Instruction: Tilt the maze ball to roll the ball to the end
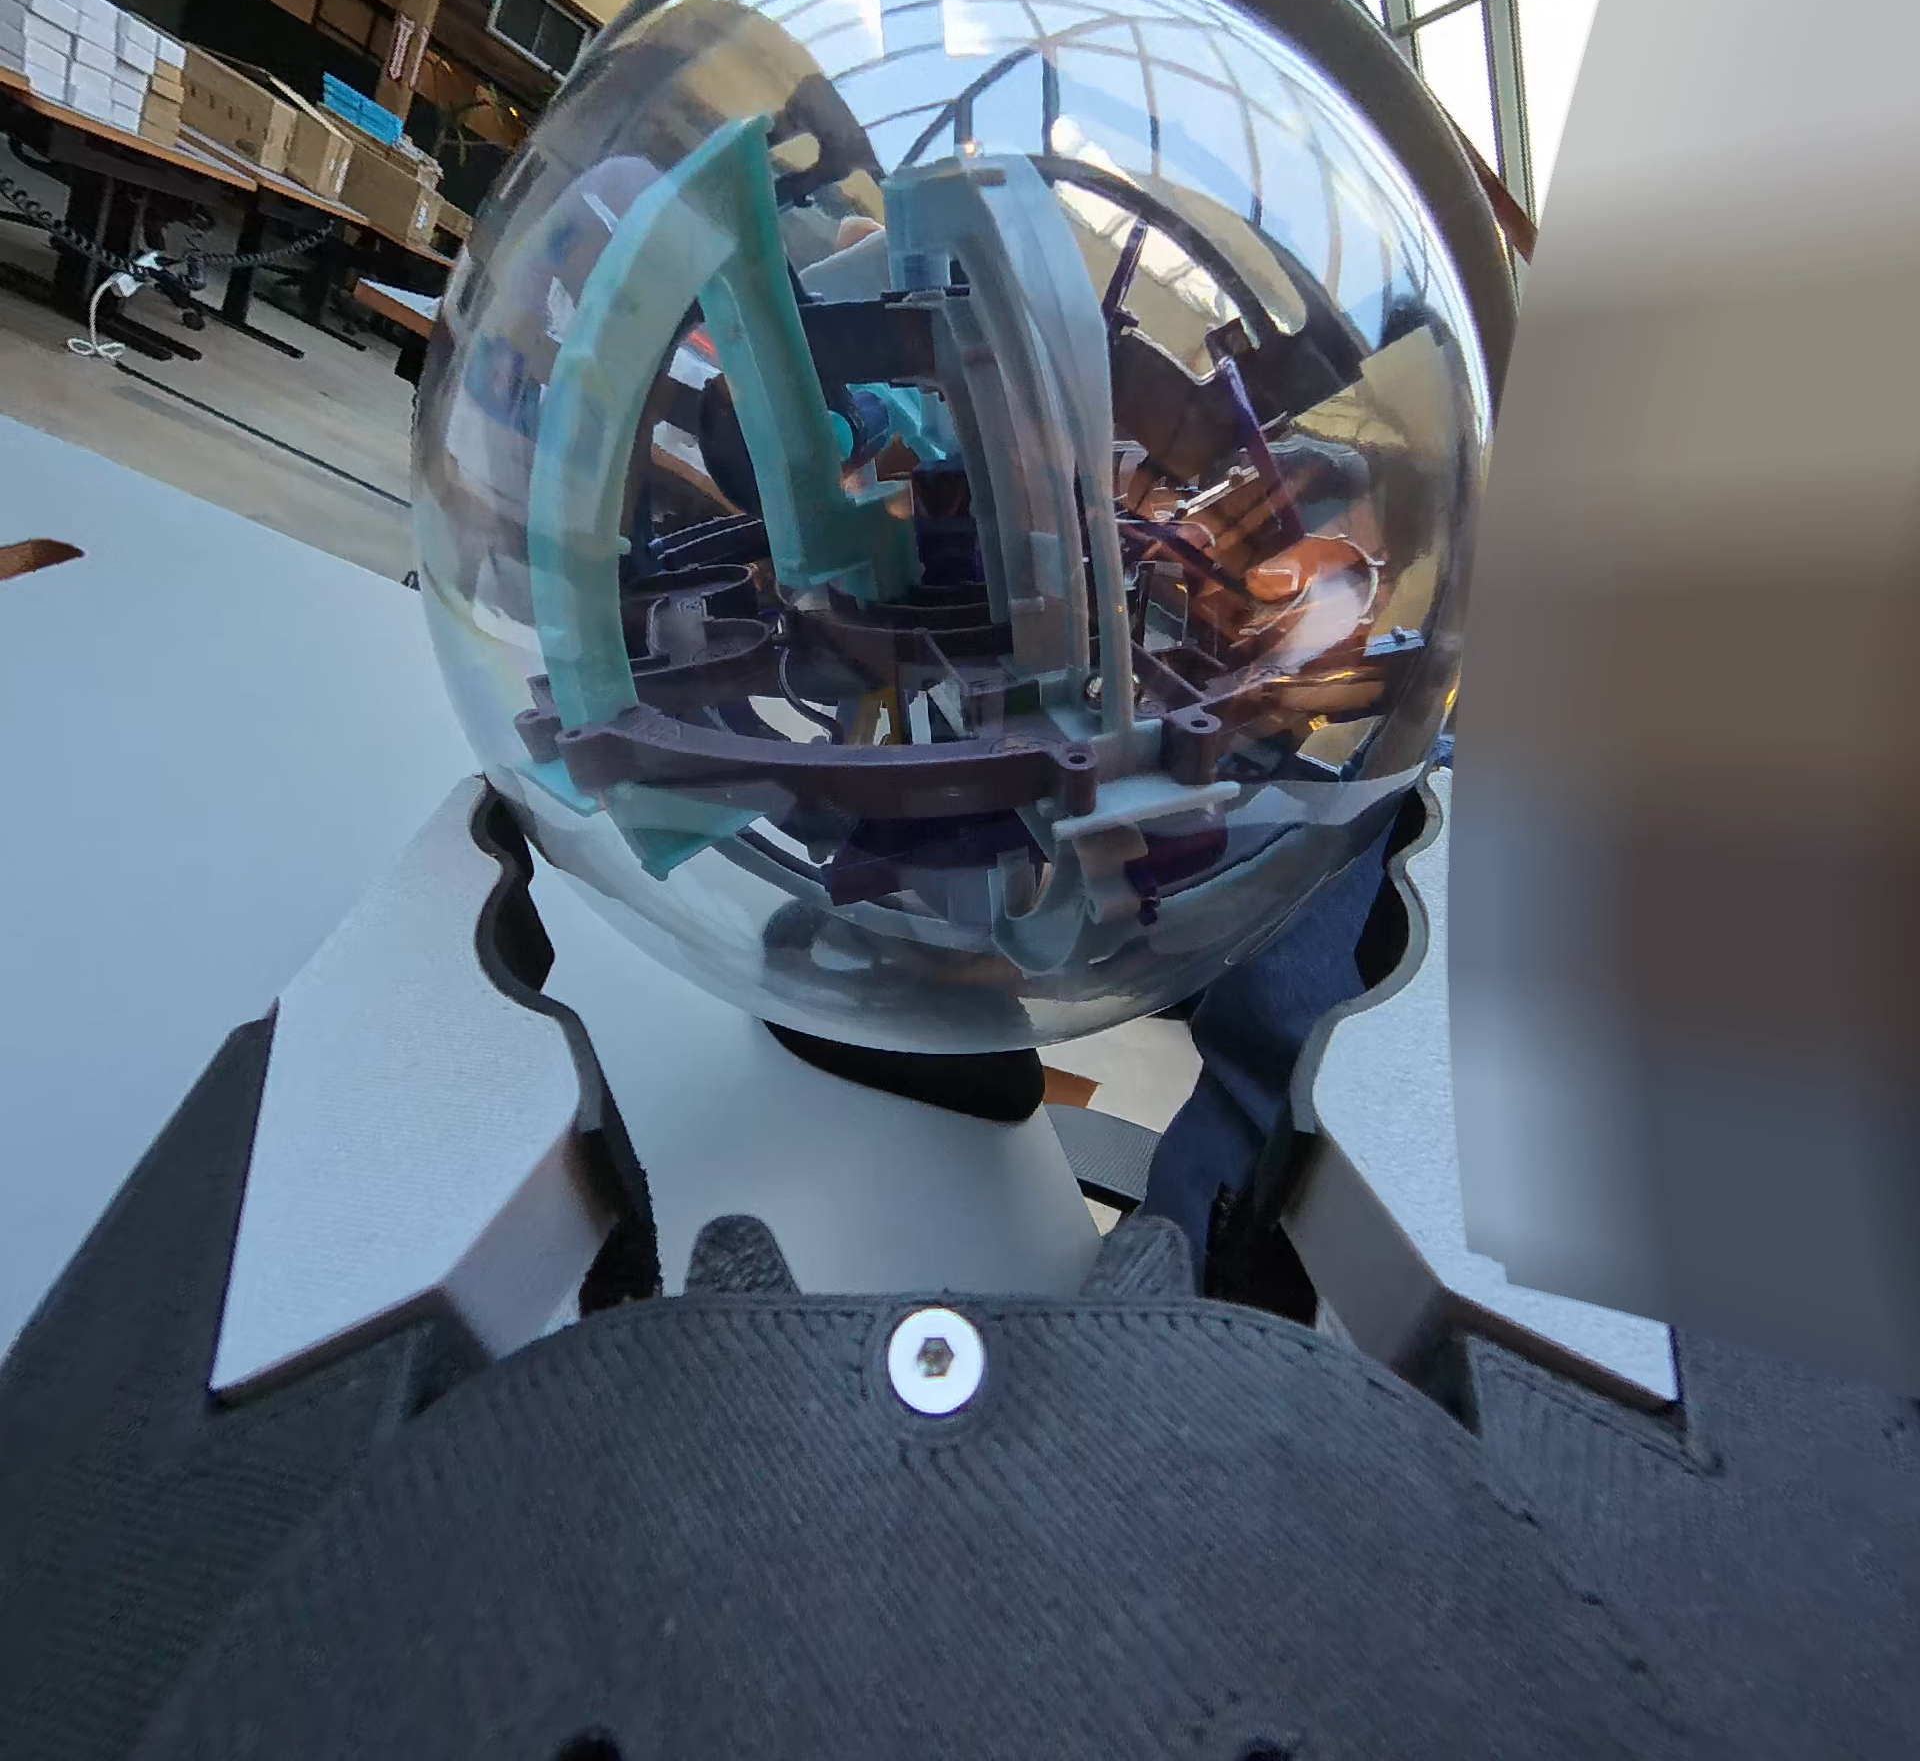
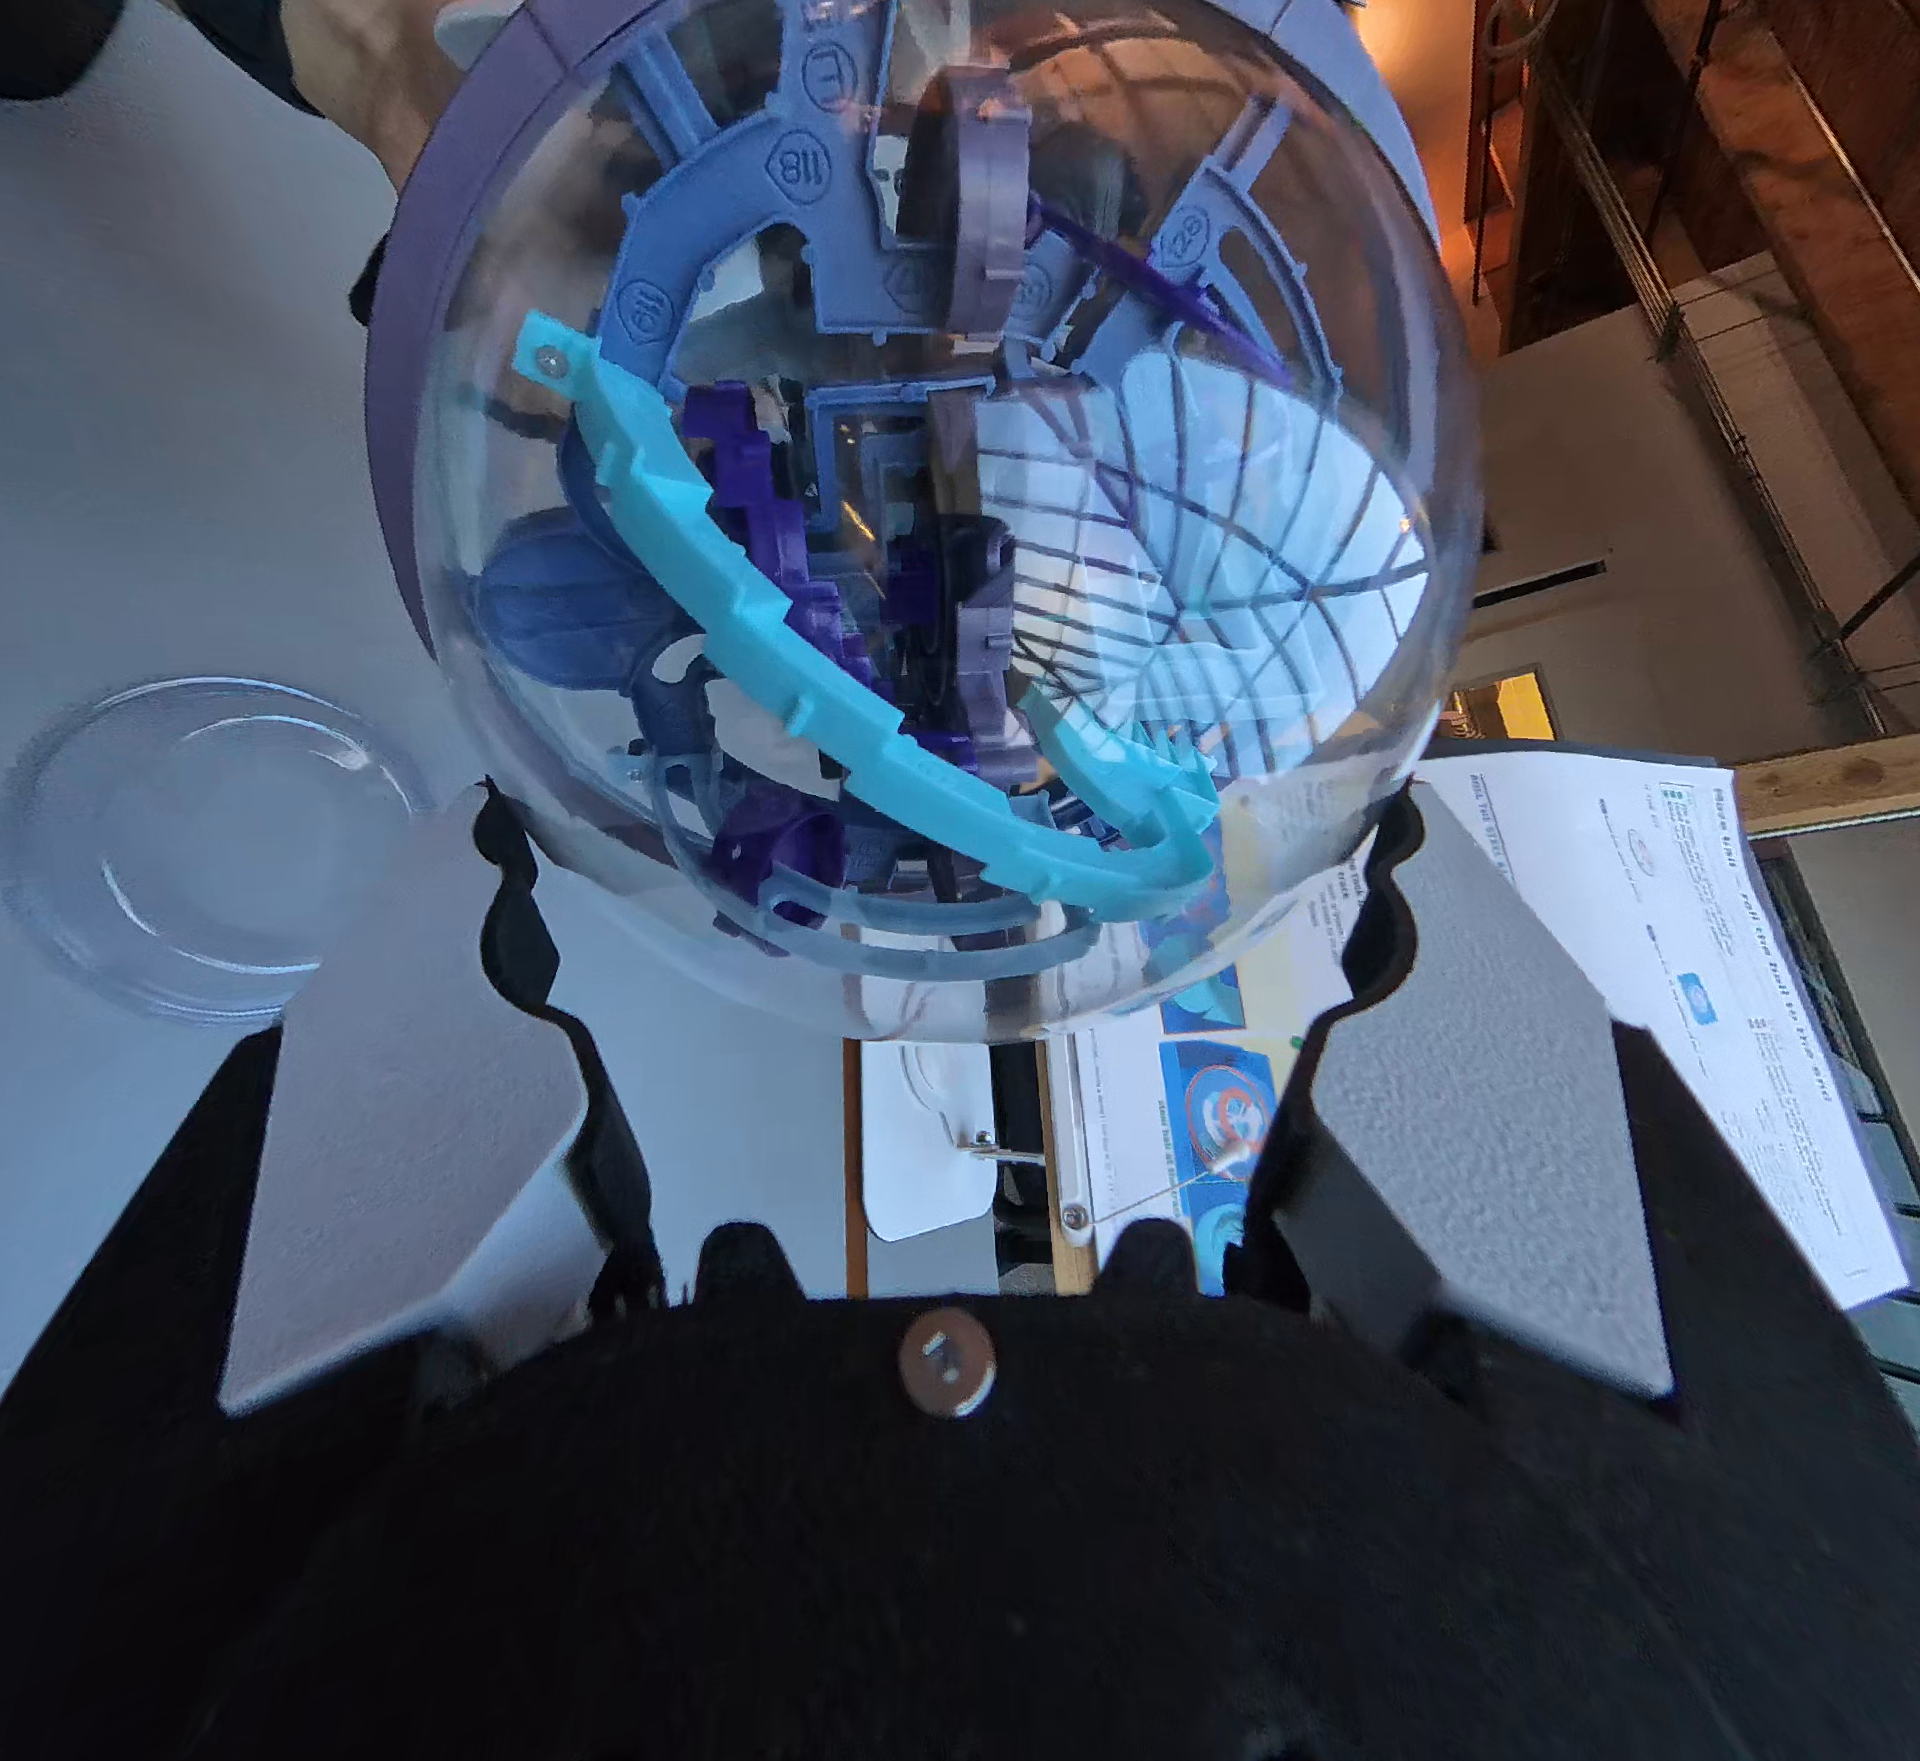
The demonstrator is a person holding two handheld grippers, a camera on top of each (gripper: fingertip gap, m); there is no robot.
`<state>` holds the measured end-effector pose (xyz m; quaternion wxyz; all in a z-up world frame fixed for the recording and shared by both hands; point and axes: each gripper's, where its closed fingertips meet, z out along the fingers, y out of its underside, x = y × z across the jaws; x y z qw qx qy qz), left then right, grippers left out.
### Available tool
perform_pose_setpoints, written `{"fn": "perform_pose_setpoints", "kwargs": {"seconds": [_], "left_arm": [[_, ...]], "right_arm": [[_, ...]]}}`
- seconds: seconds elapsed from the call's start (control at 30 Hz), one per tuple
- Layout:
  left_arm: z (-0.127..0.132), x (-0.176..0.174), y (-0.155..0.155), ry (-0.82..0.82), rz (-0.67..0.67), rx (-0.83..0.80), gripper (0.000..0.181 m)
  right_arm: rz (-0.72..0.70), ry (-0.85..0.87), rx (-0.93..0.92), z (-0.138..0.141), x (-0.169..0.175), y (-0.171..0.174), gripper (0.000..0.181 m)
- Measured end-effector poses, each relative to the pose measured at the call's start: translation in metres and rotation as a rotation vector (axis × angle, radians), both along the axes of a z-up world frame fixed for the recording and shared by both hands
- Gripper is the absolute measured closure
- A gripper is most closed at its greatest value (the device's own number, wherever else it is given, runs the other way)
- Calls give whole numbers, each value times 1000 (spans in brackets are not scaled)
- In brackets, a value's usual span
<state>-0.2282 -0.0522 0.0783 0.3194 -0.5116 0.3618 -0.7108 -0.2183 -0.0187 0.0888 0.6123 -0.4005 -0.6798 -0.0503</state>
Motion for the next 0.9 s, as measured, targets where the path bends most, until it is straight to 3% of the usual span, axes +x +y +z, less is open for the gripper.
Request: {"fn": "perform_pose_setpoints", "kwargs": {"seconds": [0.2, 0.9], "left_arm": [[13, 4, 11, -41, -30, -6, 25], [-10, -1, 19, -49, 39, 49, 24]], "right_arm": [[-3, 32, 15, 12, 3, 8, 26], [25, 34, 77, -10, -2, 15, 26]]}}
